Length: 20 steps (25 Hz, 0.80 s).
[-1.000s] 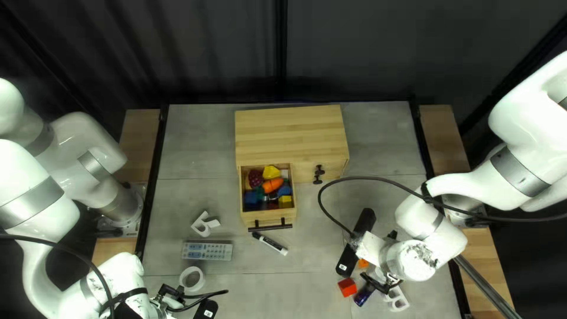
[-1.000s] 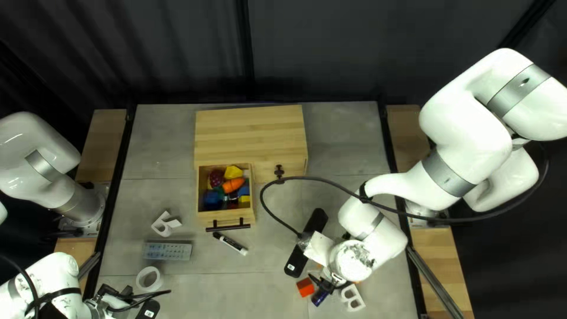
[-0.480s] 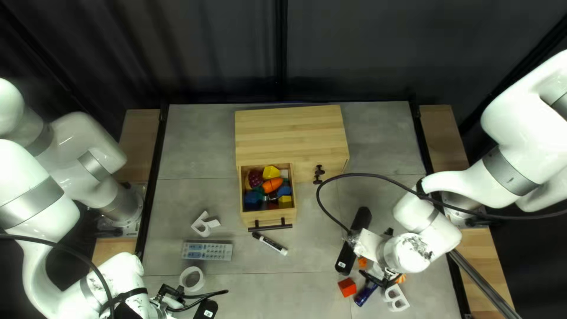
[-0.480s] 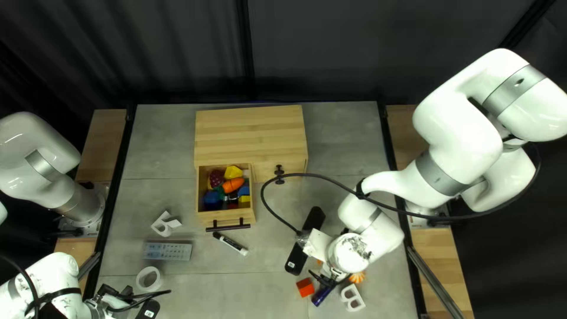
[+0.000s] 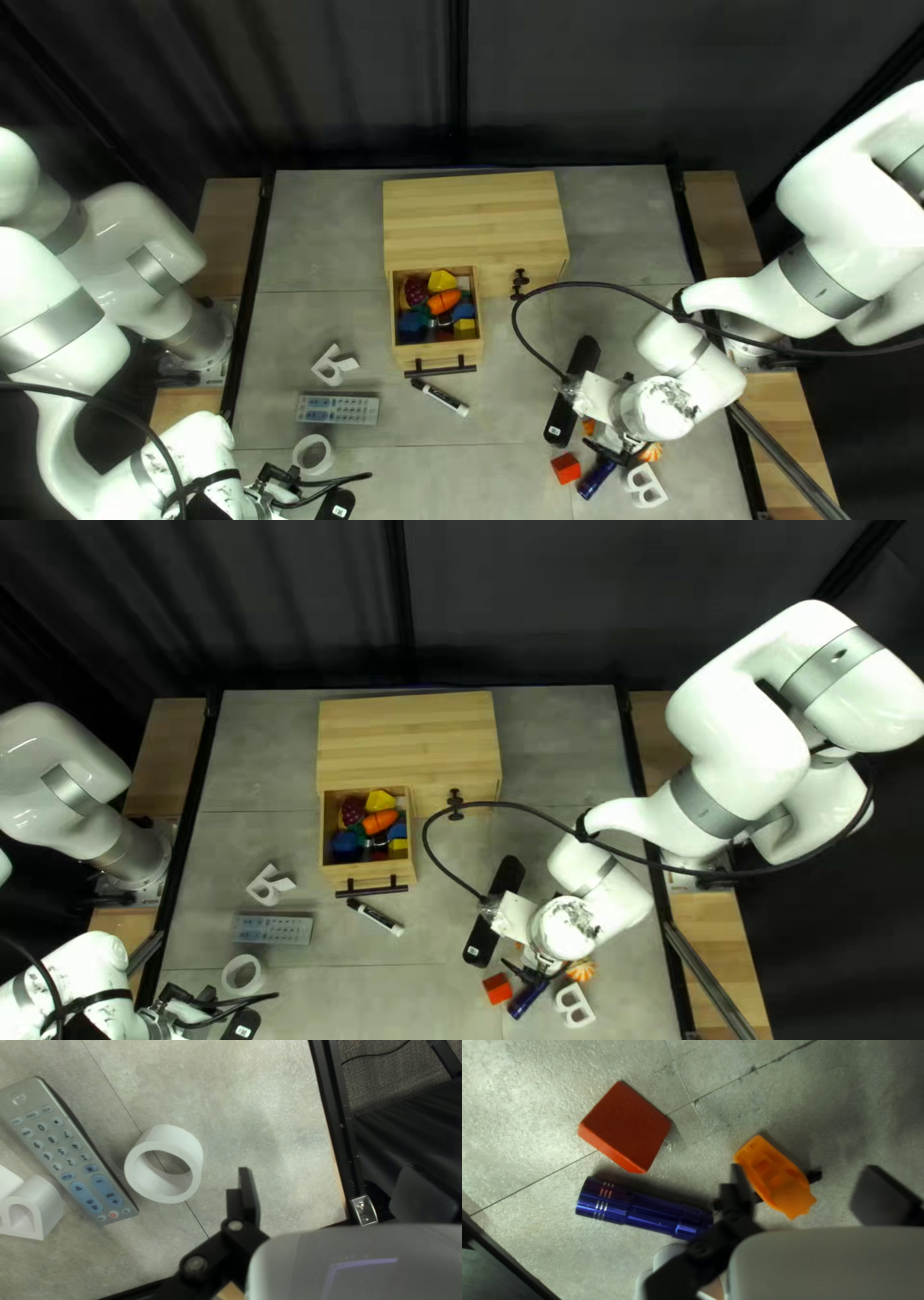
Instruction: Open drawers and place objects into drawer and close
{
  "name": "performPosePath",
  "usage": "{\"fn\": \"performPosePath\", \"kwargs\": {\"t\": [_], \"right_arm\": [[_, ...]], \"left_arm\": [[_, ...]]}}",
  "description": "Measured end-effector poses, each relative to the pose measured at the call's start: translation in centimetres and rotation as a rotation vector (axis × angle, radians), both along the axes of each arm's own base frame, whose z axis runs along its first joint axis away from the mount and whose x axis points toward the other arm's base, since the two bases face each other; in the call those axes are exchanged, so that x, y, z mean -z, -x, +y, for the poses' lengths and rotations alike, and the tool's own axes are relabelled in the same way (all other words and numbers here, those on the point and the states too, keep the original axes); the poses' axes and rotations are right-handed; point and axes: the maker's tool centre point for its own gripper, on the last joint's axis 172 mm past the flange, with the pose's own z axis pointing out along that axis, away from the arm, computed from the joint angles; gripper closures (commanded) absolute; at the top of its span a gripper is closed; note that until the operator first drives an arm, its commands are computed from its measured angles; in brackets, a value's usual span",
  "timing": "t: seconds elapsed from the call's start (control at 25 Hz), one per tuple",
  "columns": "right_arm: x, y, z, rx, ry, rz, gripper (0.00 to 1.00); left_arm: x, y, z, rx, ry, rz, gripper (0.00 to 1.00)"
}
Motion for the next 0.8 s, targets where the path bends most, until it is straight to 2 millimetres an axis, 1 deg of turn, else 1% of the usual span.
{"fn": "performPosePath", "kwargs": {"t": [0.16,0.32,0.44,0.52,0.56,0.8], "right_arm": [[-0.7,-0.1,0.1,0.005,0.007,0.004,0.95],[-2.1,-0.5,0.0,0.013,0.021,0.004,0.95],[-3.6,-1.3,-0.9,0.024,0.035,0.0,0.96],[-5.0,-2.5,-1.8,0.033,0.048,-0.006,0.96],[-5.9,-3.5,-2.5,0.04,0.057,-0.011,0.96],[-12.0,-10.2,-7.4,0.082,0.123,-0.074,0.96]], "left_arm": [[0.0,0.0,0.0,0.0,0.0,0.0,0.0],[0.0,0.0,0.0,0.0,0.0,0.0,0.0],[0.0,0.0,0.0,0.0,0.0,0.0,0.0],[0.0,0.0,0.0,0.0,0.0,0.0,0.0],[0.0,0.0,0.0,0.0,0.0,0.0,0.0],[0.0,0.0,0.0,0.0,0.0,0.0,0.0]]}}
